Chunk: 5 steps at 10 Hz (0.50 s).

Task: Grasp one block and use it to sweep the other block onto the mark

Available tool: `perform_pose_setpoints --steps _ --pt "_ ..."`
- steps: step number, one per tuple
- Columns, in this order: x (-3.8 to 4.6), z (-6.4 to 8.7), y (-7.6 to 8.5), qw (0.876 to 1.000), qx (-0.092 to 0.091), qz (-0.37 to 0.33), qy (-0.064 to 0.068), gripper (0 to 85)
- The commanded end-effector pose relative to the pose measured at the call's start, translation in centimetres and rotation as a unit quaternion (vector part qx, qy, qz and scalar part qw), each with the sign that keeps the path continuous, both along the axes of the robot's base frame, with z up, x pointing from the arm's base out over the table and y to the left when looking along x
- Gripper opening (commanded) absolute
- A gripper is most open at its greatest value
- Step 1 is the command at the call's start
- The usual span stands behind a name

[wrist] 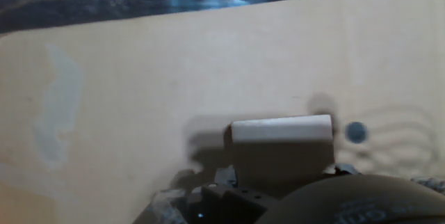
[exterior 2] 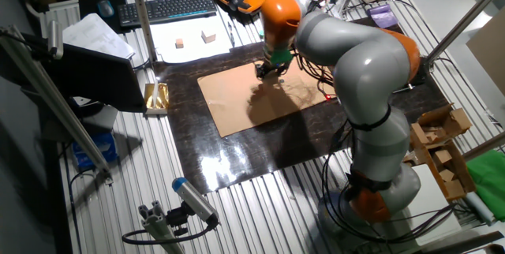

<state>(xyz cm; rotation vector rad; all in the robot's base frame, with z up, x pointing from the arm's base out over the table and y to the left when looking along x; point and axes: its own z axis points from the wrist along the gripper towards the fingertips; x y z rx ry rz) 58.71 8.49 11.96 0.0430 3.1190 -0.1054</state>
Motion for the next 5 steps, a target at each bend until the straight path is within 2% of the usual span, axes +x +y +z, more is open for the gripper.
perform_pose_setpoints --steps 1,3,5 --pt "-0.13 0.0 -1.6 1.0 0.007 0.004 0.003 35.0" --pt "-0.14 0.2 -2.9 1.0 0.012 0.006 0.004 34.7" --pt "0.0 -0.7 -3.3 1.0 -0.001 -0.012 -0.002 36.3"
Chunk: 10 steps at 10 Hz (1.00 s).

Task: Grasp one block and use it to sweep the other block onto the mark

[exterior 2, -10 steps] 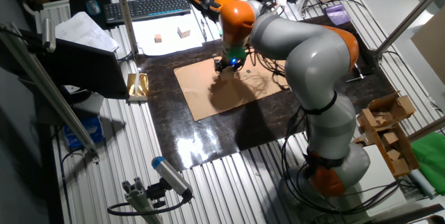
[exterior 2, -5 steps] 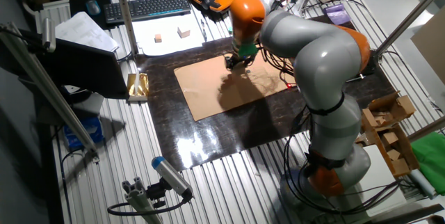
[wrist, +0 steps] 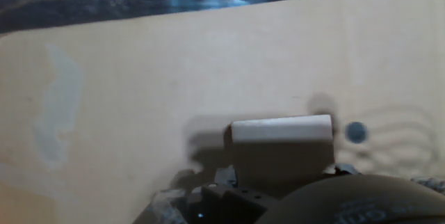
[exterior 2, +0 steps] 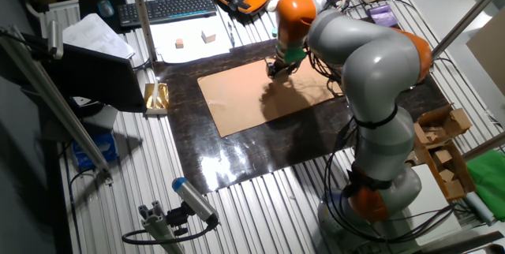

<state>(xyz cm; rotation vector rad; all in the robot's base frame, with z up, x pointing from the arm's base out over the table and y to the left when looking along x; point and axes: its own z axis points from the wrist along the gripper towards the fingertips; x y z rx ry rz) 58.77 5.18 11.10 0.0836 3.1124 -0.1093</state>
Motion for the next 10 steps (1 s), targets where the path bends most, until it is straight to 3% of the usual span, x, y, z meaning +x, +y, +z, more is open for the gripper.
perform_pose_setpoints --steps 1,3,5,10 --pt "0.09 -0.7 -0.3 1.0 -0.001 -0.01 -0.003 38.0" --pt "0.18 -2.2 -1.2 1.0 -0.001 -0.017 -0.009 39.3" --pt "-0.05 -2.7 -1.7 1.0 0.005 -0.016 -0.008 39.3" --pt "0.21 -4.1 -1.7 0.999 0.024 -0.02 -0.011 39.3"
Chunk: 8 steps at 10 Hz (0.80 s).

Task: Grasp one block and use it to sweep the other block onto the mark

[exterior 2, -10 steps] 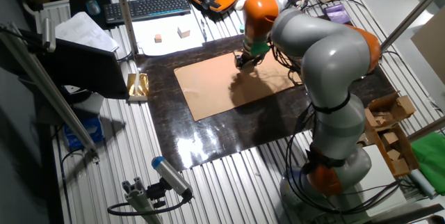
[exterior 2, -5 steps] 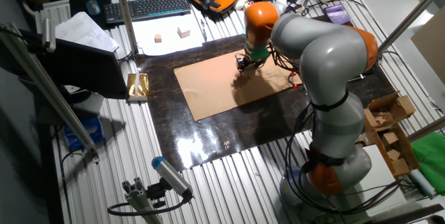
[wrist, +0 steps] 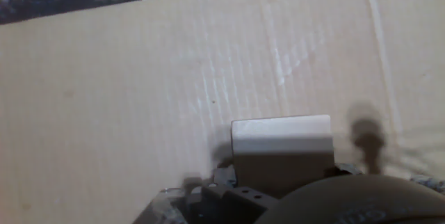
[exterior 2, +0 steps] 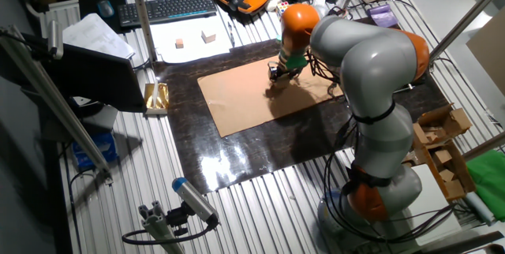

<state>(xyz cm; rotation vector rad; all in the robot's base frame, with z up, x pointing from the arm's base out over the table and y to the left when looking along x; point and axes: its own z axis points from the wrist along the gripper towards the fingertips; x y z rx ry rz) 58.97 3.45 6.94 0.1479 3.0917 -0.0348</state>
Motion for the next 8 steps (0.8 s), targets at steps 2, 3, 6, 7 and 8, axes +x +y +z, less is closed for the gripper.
perform_pose_setpoints --steps 2,3,6,7,8 --pt "-0.19 -0.13 -0.31 1.0 0.002 0.001 -0.001 42.3" --pt "-0.27 -0.21 -0.42 1.0 0.004 0.0 -0.002 46.7" --pt "-0.31 -0.31 -0.45 1.0 0.003 -0.016 -0.007 74.7" --pt "-0.3 -0.28 -0.45 1.0 0.003 -0.017 -0.009 74.7" --pt "-0.31 -0.12 -0.46 1.0 0.003 -0.015 -0.009 76.0"
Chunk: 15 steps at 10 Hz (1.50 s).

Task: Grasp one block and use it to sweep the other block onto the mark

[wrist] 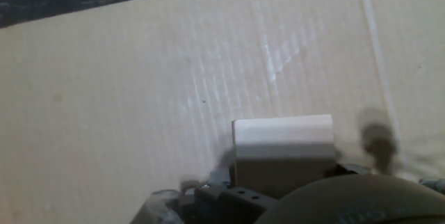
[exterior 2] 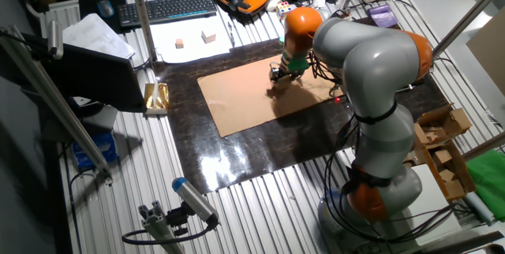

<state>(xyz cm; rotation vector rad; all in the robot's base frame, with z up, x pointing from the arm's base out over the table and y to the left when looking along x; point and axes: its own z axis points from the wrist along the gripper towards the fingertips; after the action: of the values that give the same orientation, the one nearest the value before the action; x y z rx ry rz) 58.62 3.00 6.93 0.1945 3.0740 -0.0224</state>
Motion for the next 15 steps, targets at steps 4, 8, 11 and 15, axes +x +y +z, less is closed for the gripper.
perform_pose_setpoints --steps 4,8,11,15 --pt "-0.29 4.3 1.3 1.0 -0.001 -0.003 0.024 84.3" --pt "-0.99 8.8 7.9 0.999 0.008 -0.017 0.045 49.7" --pt "-2.5 9.9 10.6 0.998 0.007 -0.015 0.06 16.3" --pt "-4.13 10.6 11.6 0.998 0.0 0.022 0.061 1.0"
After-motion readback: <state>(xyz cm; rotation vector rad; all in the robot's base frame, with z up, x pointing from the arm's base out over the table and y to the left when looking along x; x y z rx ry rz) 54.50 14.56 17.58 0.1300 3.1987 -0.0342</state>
